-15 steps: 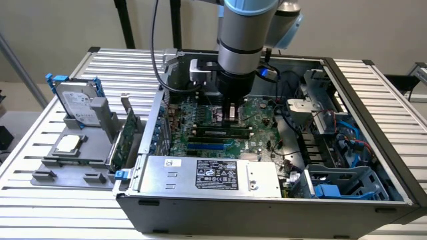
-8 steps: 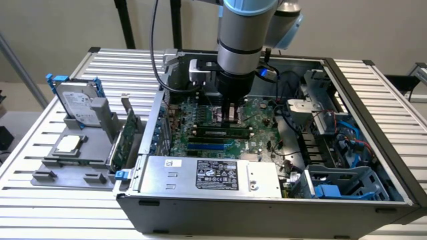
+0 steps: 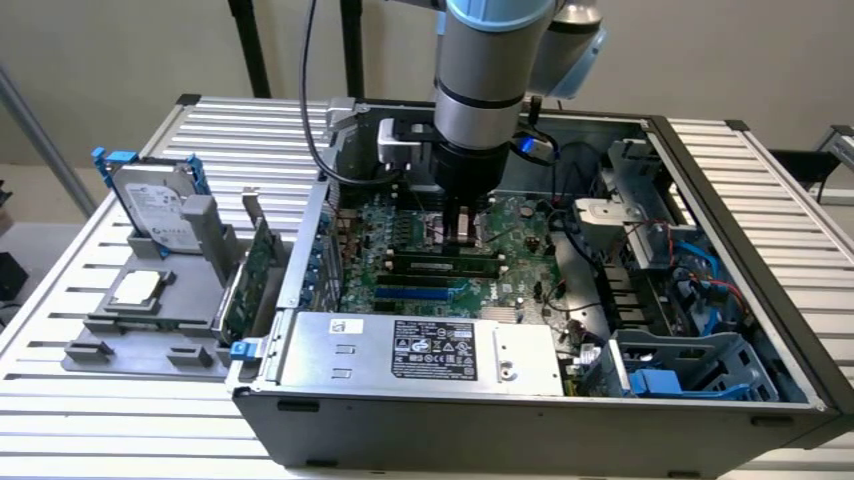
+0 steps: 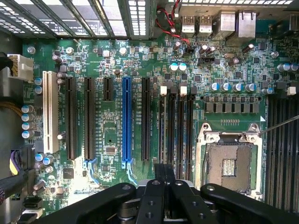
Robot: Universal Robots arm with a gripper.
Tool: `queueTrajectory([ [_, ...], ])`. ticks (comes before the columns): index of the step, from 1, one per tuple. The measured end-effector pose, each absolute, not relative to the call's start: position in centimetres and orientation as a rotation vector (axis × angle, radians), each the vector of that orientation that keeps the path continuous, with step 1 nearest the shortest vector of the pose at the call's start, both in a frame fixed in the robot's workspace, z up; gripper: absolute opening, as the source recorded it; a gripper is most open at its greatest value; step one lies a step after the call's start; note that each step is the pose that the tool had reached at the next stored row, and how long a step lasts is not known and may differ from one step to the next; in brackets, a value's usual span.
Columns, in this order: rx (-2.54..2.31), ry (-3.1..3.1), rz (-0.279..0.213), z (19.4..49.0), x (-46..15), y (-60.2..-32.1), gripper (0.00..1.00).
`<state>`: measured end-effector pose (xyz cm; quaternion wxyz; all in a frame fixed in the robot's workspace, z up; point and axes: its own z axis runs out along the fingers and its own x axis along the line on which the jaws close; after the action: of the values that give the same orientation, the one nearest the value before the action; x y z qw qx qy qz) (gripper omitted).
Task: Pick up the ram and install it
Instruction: 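Press down the ram until it locks into place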
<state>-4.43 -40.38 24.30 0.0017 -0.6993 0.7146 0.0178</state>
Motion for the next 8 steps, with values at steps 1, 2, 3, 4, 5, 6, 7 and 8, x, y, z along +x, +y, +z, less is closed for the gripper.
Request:
queueTrajectory([
  [1, -2.194, 2.242, 0.055, 24.26, -4.44, -40.31, 0.11],
  [2, -2.194, 2.242, 0.055, 24.21, -4.43, -40.23, 0.11],
  [3, -2.194, 2.242, 0.055, 24.17, -4.44, -40.14, 0.11],
  [4, -2.194, 2.242, 0.055, 24.1, -4.43, -40.11, 0.11],
  [5, -2.194, 2.242, 0.054, 24.04, -4.43, -40.1, 0.11],
  [6, -2.194, 2.242, 0.054, 23.94, -4.44, -40.09, 0.11],
  [7, -2.194, 2.241, 0.053, 23.85, -4.44, -40.08, 0.11],
  [8, -2.194, 2.241, 0.052, 23.76, -4.45, -40.08, 0.11],
])
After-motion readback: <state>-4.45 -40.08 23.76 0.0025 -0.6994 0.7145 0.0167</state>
